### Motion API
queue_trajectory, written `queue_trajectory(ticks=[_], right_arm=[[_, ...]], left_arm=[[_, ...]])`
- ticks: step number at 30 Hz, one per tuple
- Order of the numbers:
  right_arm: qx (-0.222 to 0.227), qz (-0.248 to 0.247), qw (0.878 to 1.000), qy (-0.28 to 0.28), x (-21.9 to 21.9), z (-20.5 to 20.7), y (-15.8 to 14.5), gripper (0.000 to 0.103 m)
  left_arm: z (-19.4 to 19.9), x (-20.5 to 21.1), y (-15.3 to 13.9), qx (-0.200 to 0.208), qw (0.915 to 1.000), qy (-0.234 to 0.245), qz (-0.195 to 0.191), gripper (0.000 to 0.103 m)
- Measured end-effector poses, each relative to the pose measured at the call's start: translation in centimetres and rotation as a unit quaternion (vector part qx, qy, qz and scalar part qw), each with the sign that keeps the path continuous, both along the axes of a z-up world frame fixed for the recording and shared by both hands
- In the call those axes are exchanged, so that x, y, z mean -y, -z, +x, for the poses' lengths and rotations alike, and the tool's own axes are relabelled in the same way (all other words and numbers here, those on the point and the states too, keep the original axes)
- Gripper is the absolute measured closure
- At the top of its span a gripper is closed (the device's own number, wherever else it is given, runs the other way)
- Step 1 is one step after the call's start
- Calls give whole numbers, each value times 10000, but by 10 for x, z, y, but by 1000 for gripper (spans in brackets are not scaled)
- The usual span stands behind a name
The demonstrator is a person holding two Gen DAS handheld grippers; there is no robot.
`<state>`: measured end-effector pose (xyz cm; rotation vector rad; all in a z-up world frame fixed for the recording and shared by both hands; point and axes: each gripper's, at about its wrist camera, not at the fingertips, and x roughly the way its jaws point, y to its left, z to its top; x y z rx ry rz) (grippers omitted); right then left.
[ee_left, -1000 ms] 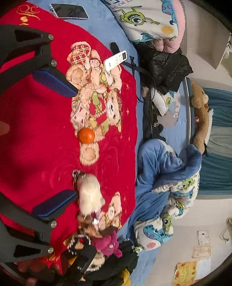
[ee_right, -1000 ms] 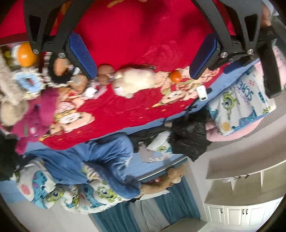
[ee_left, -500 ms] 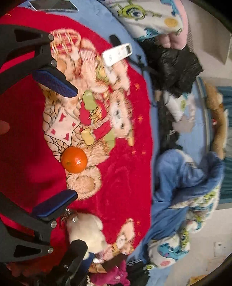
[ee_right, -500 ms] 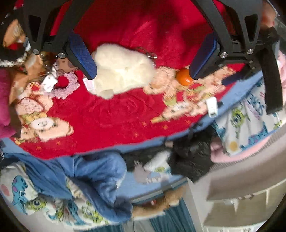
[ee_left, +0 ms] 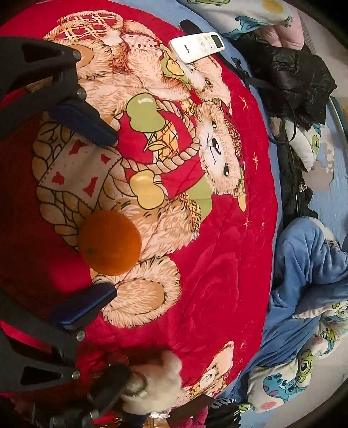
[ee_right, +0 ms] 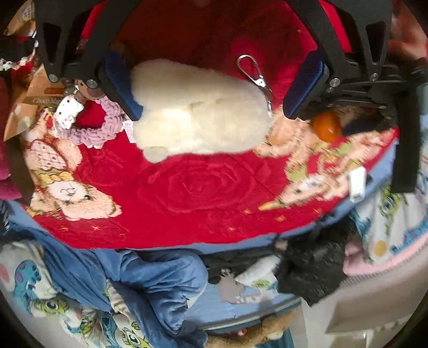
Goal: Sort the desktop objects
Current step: 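Grasp a mandarin orange with left gripper while right grasps the white fluffy plush keychain, then lift and carry the orange with left tool while right carries the plush to the box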
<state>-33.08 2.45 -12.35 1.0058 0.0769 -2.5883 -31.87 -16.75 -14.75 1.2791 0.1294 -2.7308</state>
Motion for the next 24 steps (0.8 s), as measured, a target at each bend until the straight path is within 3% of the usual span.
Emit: queue_trajectory(ticks=[2, 5, 7, 8, 11, 17, 18, 19, 24], right_arm=[[-20, 293, 9995, 148, 6, 0, 3, 1], [-120, 521, 9979, 364, 6, 2, 5, 15], [-158, 428, 9980, 436, 1, 3, 4, 24], [-158, 374, 9981, 459, -1, 2, 3, 30], [-174, 285, 9981, 509, -6, 2, 3, 39], [-234, 276, 9977, 578, -7, 4, 1, 53], [-239, 270, 9972, 655, -9, 4, 1, 59], [-229, 249, 9967, 737, -12, 4, 1, 79], [-158, -114, 9977, 655, -22, 3, 1, 79]], left_arm=[[1, 3, 1, -35, 9999, 16, 94, 0], [7, 3, -1, -145, 9998, 62, 126, 8], [10, 2, -2, -256, 9995, 115, 143, 26], [12, 3, -3, -327, 9992, 145, 181, 42], [16, 5, -5, -462, 9977, 282, 396, 65], [21, 4, -8, -598, 9971, 255, 395, 65], [22, 4, -9, -624, 9969, 252, 398, 66], [23, 4, -9, -662, 9967, 250, 405, 66], [25, 5, -10, -694, 9963, 258, 426, 66]])
